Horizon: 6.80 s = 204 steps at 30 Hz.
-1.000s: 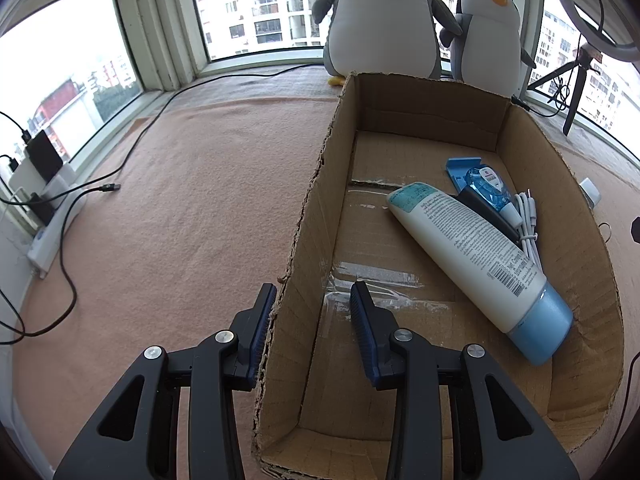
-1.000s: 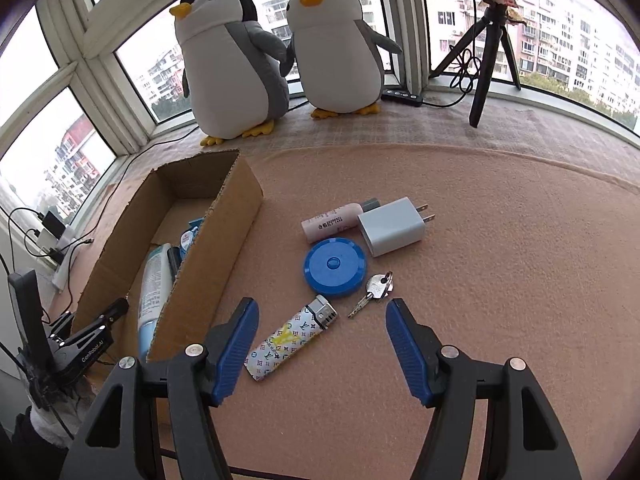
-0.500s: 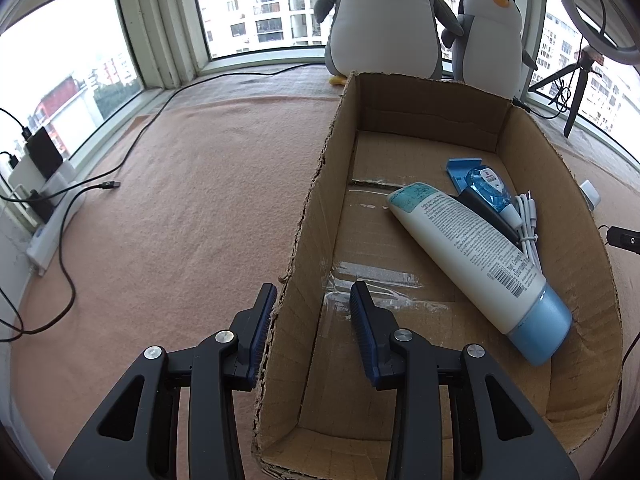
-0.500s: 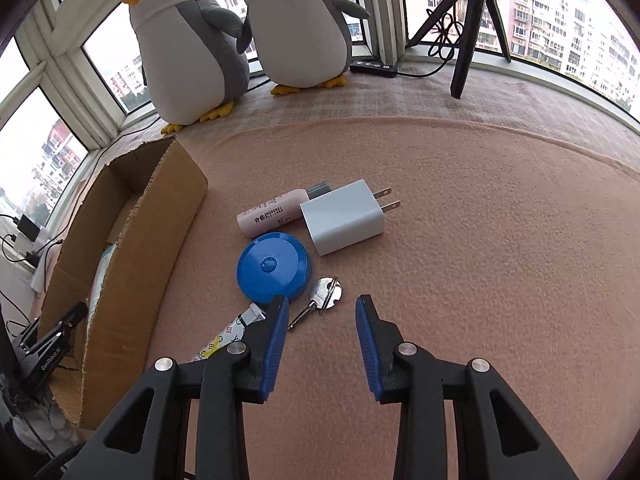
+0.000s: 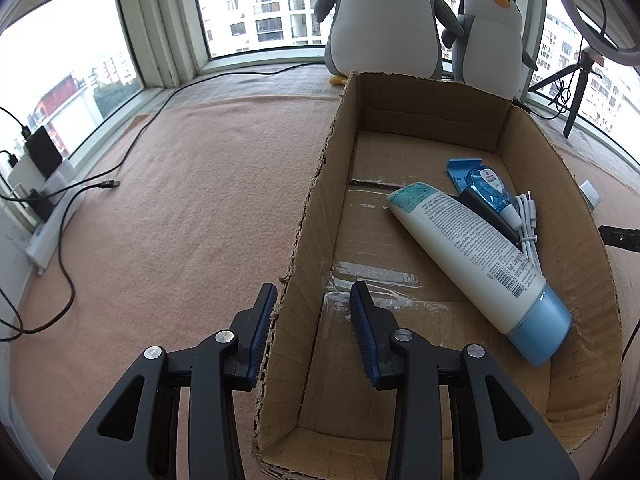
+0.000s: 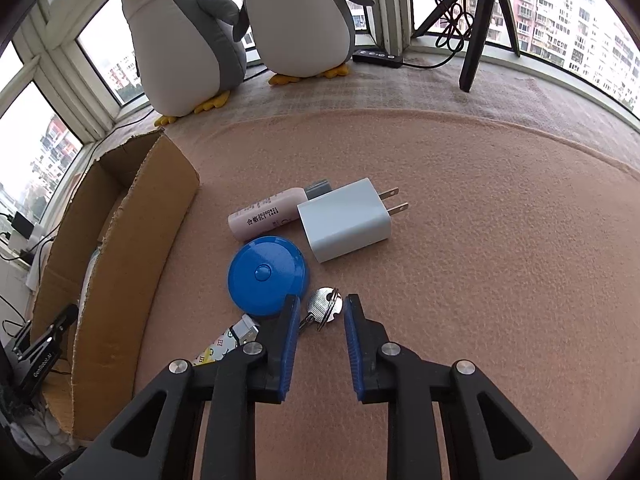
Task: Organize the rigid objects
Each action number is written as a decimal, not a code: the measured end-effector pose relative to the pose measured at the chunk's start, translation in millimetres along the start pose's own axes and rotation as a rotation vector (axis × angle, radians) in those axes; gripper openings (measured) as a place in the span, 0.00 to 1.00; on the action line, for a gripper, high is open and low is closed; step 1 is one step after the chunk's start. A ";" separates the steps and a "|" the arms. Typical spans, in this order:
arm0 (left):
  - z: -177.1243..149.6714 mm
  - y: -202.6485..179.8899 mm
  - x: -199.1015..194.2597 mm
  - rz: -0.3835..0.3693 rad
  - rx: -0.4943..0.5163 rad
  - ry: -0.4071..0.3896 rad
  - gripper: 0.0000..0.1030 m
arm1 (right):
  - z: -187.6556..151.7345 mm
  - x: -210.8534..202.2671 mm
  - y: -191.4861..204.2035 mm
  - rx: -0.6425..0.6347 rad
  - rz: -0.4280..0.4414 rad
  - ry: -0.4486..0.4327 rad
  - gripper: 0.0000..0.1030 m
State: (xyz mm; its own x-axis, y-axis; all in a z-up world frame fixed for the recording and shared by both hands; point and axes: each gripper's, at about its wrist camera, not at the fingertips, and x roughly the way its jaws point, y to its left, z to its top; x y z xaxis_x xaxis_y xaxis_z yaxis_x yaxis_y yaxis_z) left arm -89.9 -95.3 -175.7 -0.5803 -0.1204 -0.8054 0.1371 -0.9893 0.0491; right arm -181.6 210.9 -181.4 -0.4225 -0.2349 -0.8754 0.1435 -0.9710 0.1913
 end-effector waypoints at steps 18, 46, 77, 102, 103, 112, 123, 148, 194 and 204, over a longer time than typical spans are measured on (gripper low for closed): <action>-1.0 -0.3 0.6 0.000 -0.003 0.000 0.34 | -3.8 -6.7 -2.3 -0.003 0.003 -0.014 0.02; -1.4 1.5 -0.5 -0.017 -0.014 -0.003 0.34 | -22.2 -95.0 125.5 -0.266 0.245 -0.113 0.02; -0.7 2.1 -0.2 -0.011 -0.012 -0.009 0.34 | -64.3 -67.1 183.2 -0.386 0.286 -0.018 0.55; -0.1 3.1 -0.9 -0.007 -0.006 -0.010 0.34 | -58.4 -69.8 78.1 -0.121 0.129 -0.045 0.57; 0.0 3.1 -0.8 -0.007 -0.006 -0.010 0.34 | -58.4 -67.6 75.1 -0.107 0.123 -0.043 0.57; 0.0 2.6 -0.6 -0.010 -0.009 -0.011 0.34 | -46.0 -33.0 73.8 -0.043 0.001 -0.019 0.57; -0.7 2.9 0.8 -0.025 -0.024 -0.013 0.35 | -33.7 4.1 83.2 -0.080 -0.140 0.031 0.57; -1.7 4.7 0.6 -0.029 -0.028 -0.015 0.34 | -49.2 -9.3 42.4 -0.152 -0.046 0.068 0.20; -2.1 5.3 -0.3 -0.020 -0.019 -0.017 0.34 | 53.0 8.3 161.0 -0.264 0.065 -0.080 0.20; -2.0 5.5 -0.1 -0.019 -0.019 -0.017 0.35 | 55.6 10.1 165.1 -0.281 0.071 -0.097 0.55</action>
State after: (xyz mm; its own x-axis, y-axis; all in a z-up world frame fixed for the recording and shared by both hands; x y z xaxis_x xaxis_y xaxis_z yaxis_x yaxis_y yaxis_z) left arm -87.4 -100.6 -176.5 -0.5967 -0.1031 -0.7958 0.1406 -0.9898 0.0228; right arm -212.0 45.6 -134.0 -0.4840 -0.3180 -0.8153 0.4115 -0.9049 0.1086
